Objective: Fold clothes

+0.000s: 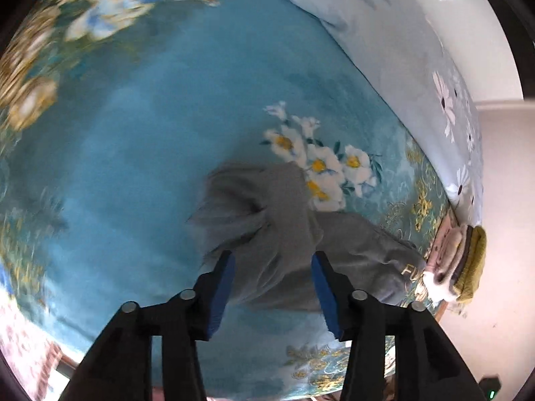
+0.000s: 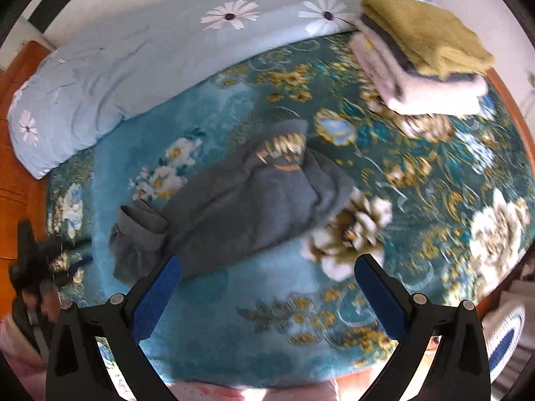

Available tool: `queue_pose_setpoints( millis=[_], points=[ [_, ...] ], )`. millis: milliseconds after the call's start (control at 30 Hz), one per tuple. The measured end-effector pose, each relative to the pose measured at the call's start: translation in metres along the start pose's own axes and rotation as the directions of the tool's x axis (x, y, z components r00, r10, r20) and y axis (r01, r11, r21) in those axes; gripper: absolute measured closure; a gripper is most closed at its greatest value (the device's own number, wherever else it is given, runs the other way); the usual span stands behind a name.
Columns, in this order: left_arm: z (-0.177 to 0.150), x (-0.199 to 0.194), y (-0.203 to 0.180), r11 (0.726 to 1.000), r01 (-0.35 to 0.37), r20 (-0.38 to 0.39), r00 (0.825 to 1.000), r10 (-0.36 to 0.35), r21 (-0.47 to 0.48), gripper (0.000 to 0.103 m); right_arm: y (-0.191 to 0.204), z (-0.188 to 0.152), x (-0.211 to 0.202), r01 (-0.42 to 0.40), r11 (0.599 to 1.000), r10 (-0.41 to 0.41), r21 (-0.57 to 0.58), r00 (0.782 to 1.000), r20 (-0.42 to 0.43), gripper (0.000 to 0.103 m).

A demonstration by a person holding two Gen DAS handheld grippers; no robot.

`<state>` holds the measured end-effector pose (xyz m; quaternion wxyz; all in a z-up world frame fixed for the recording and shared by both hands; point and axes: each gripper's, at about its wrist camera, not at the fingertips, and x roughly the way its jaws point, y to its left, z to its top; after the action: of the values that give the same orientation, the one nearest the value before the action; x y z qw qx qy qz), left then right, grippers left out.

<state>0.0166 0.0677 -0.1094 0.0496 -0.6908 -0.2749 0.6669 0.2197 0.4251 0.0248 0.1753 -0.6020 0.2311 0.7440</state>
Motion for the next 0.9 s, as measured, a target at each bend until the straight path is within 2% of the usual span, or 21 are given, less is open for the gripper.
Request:
queue_pose_setpoints(
  millis=[167, 233, 300, 433, 467, 500, 567, 667, 800, 900],
  points=[
    [0.038, 0.039, -0.03, 0.998, -0.05, -0.064, 0.997, 0.052, 0.038, 0.043, -0.025, -0.041, -0.011, 0.108, 0.991, -0.104, 0.083, 0.993, -0.046, 0.0],
    [0.044, 0.052, -0.047, 0.981, -0.134, -0.052, 0.988, 0.142, 0.138, 0.043, -0.039, -0.057, -0.016, 0.148, 0.98, -0.14, 0.129, 0.988, -0.069, 0.0],
    [0.047, 0.065, -0.066, 0.943, -0.213, -0.034, 0.973, 0.229, 0.258, 0.043, -0.052, -0.071, -0.022, 0.187, 0.965, -0.173, 0.182, 0.981, -0.09, 0.0],
    [0.034, 0.088, -0.085, 0.834, -0.262, -0.048, 0.945, 0.325, 0.486, 0.043, -0.063, -0.075, -0.03, 0.22, 0.948, -0.202, 0.229, 0.974, -0.098, 0.0],
    [0.03, 0.09, -0.085, 0.804, -0.276, -0.042, 0.936, 0.349, 0.528, 0.047, -0.061, -0.074, -0.03, 0.222, 0.949, -0.204, 0.226, 0.974, -0.101, 0.0],
    [0.027, 0.089, -0.08, 0.786, -0.286, -0.037, 0.93, 0.365, 0.548, 0.067, -0.058, -0.071, -0.029, 0.22, 0.951, -0.202, 0.216, 0.974, -0.104, 0.0],
    [0.021, 0.086, -0.068, 0.763, -0.301, -0.032, 0.921, 0.387, 0.572, 0.091, -0.048, -0.061, -0.025, 0.213, 0.96, -0.196, 0.183, 0.975, -0.103, 0.0],
    [0.012, 0.058, -0.042, 0.8, -0.263, -0.022, 0.945, 0.326, 0.539, 0.098, -0.024, -0.045, -0.014, 0.184, 0.977, -0.173, 0.11, 0.98, -0.101, 0.0],
    [-0.014, 0.004, 0.001, 0.824, -0.212, 0.014, 0.971, 0.241, 0.526, 0.099, 0.015, -0.023, 0.003, 0.119, 0.993, -0.117, 0.013, 0.988, -0.104, 0.0],
    [-0.04, -0.025, 0.042, 0.826, -0.244, 0.032, 0.964, 0.265, 0.508, 0.099, 0.045, -0.011, 0.02, 0.07, 0.996, -0.076, -0.05, 0.989, -0.125, 0.0]
  ],
)
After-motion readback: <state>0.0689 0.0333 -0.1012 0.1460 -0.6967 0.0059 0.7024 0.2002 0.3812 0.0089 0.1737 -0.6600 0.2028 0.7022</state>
